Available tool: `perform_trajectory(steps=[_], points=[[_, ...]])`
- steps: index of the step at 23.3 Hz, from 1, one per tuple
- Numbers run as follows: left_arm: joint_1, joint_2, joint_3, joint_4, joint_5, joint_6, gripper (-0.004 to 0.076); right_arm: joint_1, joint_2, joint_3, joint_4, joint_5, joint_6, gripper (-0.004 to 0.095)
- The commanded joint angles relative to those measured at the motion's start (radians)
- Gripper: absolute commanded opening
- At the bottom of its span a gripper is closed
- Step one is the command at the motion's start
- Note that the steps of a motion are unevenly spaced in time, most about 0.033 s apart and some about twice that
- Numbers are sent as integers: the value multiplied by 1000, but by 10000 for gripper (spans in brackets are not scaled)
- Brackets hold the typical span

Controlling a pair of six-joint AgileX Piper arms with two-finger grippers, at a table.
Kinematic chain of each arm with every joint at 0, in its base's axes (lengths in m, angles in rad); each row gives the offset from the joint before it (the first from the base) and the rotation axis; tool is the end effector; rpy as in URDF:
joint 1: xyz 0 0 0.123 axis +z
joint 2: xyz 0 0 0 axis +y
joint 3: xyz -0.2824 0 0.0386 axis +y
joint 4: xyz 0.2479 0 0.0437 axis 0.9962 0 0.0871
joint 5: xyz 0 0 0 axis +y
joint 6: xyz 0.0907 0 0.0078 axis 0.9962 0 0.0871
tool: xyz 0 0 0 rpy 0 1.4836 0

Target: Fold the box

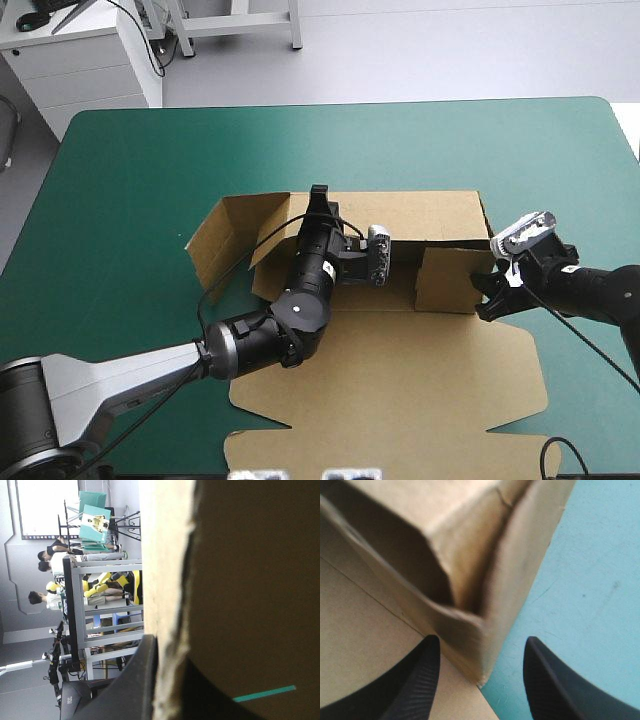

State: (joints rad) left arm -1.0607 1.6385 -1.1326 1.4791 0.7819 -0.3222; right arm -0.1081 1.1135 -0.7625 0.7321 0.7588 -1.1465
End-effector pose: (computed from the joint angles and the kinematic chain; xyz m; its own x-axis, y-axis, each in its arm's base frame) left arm 0.2278 -0.2761 0.2886 0.1866 0.9797 -0.0727 0.3549 0.0017 0.9349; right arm 0.2126 0.0191 0.2870 -0.5390 -0.4225 -0.7287 -0.5773 0.8153 -0.0457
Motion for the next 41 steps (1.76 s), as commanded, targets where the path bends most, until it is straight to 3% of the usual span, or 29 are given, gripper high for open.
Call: perform_trajectory(steps=[1, 4, 6, 10, 11, 15, 25, 30, 33, 38, 41], points=[[-4, -22, -13, -59, 18, -16, -8, 0, -21, -31, 46, -13, -14, 486], [-4, -22, -13, -59, 20, -16, -8, 0, -21, -31, 44, -32, -28, 486], [-4, -22, -13, -59, 16, -16, -8, 0, -14, -31, 104, -64, -64, 485], [-5, -22, -13, -59, 16, -19, -8, 0, 72, -30, 376, -71, -252, 480], [-5, -24, -13, -59, 16, -26, -8, 0, 94, -30, 420, -79, -270, 438], [-5, -24, -13, -57, 16, -43, -8, 0, 138, -30, 464, -116, -293, 6], [-5, -24, -13, 34, 23, -117, -8, 0, 138, -30, 455, -114, -254, 1], [-5, -20, -13, 71, 23, -121, 10, 0, 138, -30, 364, -120, -173, 1], [-5, -18, -13, 71, 23, -121, 86, 0, 138, -30, 324, -124, -153, 1], [-5, -16, -13, 72, 23, -141, 336, 1, 138, -30, 313, -135, -126, 1], [-20, -24, -13, 86, 25, -175, 345, 1, 138, -30, 277, -140, -108, 1]])
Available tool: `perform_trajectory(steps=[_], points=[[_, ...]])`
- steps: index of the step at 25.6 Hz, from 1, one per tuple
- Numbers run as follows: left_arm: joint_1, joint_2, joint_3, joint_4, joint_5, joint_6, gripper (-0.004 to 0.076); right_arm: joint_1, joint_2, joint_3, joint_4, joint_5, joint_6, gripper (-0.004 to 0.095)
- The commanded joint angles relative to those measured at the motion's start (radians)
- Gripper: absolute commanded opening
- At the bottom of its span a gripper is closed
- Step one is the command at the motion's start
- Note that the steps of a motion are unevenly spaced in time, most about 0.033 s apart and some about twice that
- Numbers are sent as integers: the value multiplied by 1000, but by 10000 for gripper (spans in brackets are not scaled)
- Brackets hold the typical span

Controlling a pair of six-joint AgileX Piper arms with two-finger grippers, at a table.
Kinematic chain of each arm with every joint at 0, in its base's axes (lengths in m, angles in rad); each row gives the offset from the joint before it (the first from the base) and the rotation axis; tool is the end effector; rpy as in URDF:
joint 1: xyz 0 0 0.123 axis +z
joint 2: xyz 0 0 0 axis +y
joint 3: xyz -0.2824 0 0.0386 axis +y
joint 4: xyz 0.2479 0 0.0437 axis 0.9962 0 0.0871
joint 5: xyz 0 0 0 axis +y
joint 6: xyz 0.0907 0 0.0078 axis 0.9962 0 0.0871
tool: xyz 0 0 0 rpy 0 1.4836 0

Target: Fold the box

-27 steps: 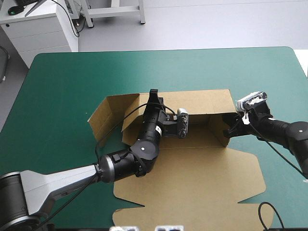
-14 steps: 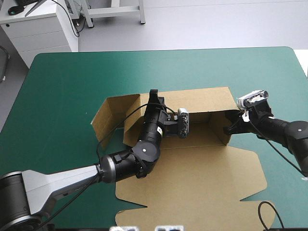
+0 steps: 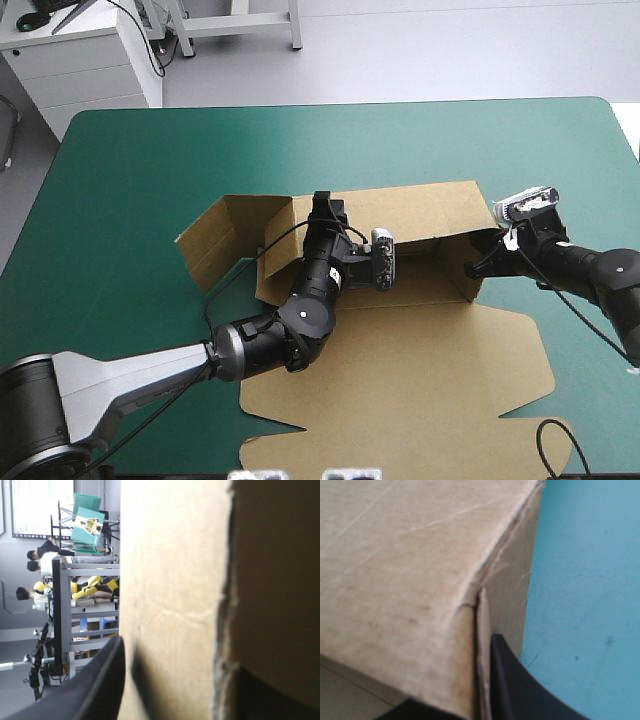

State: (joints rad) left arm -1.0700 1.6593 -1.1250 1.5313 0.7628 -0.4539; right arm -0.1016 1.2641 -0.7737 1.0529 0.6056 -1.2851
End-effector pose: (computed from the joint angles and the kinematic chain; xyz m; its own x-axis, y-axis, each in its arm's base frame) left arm 0.2267 -0.2831 0.2816 0.1892 0.9705 -0.1497 0.3616 0.0729 0.9295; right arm 0.2528 0.0196 0.2727 -0.5447 -0.2196 -0.8094 -0.4730 0.8774 0.0803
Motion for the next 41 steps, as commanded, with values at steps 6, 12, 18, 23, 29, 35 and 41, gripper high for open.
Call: perform_trajectory(steps=[6, 12, 18, 23, 29, 35, 41], points=[[-139, -107, -20, 108, 85, -162, 319, -5, -13, -20, -60, -18, 66, 1], [-266, -119, -20, 97, 142, -164, 316, -5, -13, -20, -60, -20, 70, 1], [-426, -126, -20, 83, 243, -177, 215, -5, -13, -20, -65, -24, 77, 1], [-445, -202, -52, 103, 263, -158, 14, -5, -14, -20, -99, -33, 80, 1], [-344, -320, -161, 5, 160, -130, 14, 14, -19, -24, -106, -33, 121, 1], [-79, -392, -265, -162, 75, -78, 13, 107, -32, -82, -173, -68, 283, 1], [238, -475, -288, -413, -14, -58, 13, 193, -32, -199, -401, -45, 583, 1]])
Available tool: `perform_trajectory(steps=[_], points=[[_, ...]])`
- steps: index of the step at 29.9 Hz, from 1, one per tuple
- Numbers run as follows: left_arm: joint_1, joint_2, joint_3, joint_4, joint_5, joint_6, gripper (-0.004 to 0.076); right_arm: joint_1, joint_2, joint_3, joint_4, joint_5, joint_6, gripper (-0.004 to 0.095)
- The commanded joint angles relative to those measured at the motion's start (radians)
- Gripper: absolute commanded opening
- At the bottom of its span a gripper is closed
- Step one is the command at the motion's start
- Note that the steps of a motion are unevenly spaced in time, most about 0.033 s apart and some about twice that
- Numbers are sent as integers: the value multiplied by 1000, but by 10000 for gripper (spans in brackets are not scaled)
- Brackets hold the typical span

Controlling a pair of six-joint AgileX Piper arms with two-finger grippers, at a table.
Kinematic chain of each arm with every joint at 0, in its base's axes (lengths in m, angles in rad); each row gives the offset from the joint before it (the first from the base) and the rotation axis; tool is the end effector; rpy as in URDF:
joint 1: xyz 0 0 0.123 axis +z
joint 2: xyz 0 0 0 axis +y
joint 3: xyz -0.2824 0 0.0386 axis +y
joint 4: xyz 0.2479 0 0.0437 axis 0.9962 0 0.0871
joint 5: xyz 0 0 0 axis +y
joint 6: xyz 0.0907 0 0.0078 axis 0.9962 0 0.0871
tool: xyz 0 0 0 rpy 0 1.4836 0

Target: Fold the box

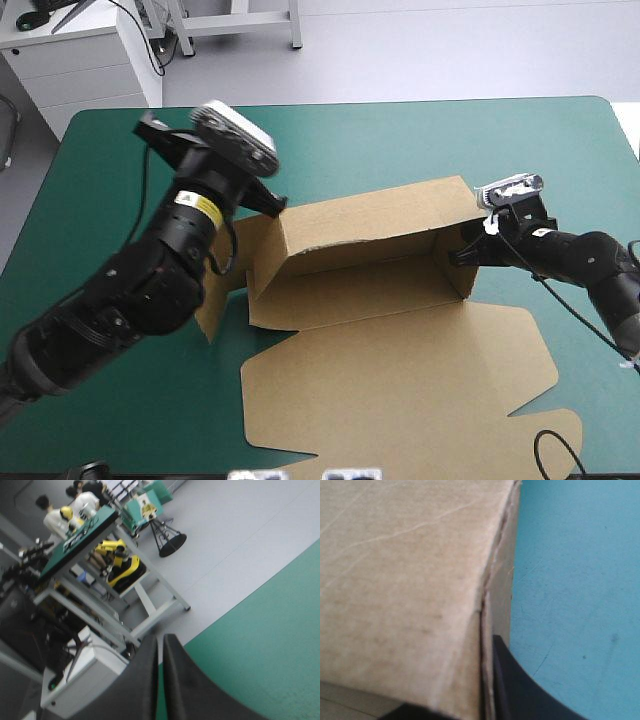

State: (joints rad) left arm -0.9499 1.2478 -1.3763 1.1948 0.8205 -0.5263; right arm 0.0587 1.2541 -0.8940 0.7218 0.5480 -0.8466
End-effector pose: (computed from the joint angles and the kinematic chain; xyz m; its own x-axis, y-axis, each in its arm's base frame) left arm 0.1976 -0.1697 0.4675 0.0217 0.5952 -0.8033 0.2241 0.7801 0.5841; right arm 0.2590 0.0467 0.3016 -0.5681 -0.2223 -0.7923 -0.4404 0.8955 0.0646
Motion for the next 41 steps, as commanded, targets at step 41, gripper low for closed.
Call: perform_trajectory(steps=[41], points=[[1239, 87, -5, -1533, 74, 870, 13, 95, 420, -678, -328, 589, 590, 1]])
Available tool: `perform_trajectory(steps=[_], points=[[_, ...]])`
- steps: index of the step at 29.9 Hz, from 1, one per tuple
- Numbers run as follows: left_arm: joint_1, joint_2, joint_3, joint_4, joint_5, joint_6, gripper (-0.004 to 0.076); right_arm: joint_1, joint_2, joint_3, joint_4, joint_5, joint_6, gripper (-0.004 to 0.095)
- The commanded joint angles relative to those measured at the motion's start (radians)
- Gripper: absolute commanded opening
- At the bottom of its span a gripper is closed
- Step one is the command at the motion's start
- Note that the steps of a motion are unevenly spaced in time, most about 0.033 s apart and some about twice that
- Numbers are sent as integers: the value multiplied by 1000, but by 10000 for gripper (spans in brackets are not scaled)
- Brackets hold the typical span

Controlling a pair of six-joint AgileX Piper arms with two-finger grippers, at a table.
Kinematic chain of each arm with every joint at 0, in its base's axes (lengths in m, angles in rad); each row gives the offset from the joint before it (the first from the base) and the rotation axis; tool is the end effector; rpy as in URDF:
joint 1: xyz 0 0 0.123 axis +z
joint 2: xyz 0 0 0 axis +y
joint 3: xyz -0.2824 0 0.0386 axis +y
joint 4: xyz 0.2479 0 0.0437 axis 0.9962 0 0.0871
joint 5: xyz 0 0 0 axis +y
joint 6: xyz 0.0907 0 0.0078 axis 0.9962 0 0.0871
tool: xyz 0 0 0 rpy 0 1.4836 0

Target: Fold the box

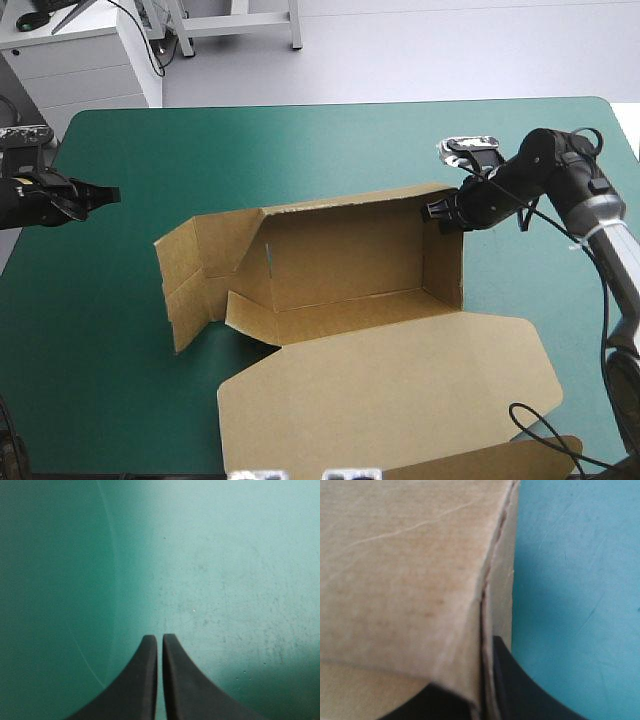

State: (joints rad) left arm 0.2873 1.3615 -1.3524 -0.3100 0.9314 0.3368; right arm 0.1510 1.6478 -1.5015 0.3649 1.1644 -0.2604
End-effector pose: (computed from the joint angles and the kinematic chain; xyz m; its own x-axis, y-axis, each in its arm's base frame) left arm 0.2814 0.0599 0.3835 -0.7169 -0.0628 -0.6943 -0.0107 0.9968 -0.0791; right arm 0.3346 0.0811 0.3285 -0.8865 -0.2403 -0.3955 -0.3601 0.8950 0.2633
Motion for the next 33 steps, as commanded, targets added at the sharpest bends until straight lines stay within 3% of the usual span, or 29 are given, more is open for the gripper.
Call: perform_trajectory(steps=[1, 7, 11, 15, 21, 26, 30, 33], points=[[2, -26, -29, -28, -32, 17, 13, 2, 44, -88, 29, -44, 4, 1], [2, -19, -29, -32, 13, 45, 12, 2, 156, -165, 34, -145, 8, 77], [2, -19, -29, -32, 13, 45, 12, 11, 193, -168, 37, -216, 36, 319], [2, -19, -29, -21, 32, 47, 12, 11, 190, -185, 44, -259, 36, 480], [2, -19, -29, -22, 62, 75, 12, 11, 165, -325, 14, -156, 20, 481], [2, -19, -29, -24, 65, 75, 12, 11, 139, -445, -82, -68, 40, 435], [2, -19, -29, -24, 73, 75, 11, 11, 138, -501, -156, 84, 81, 408], [2, -19, -29, -24, 78, 75, 11, 11, 133, -492, -145, 84, 100, 395]])
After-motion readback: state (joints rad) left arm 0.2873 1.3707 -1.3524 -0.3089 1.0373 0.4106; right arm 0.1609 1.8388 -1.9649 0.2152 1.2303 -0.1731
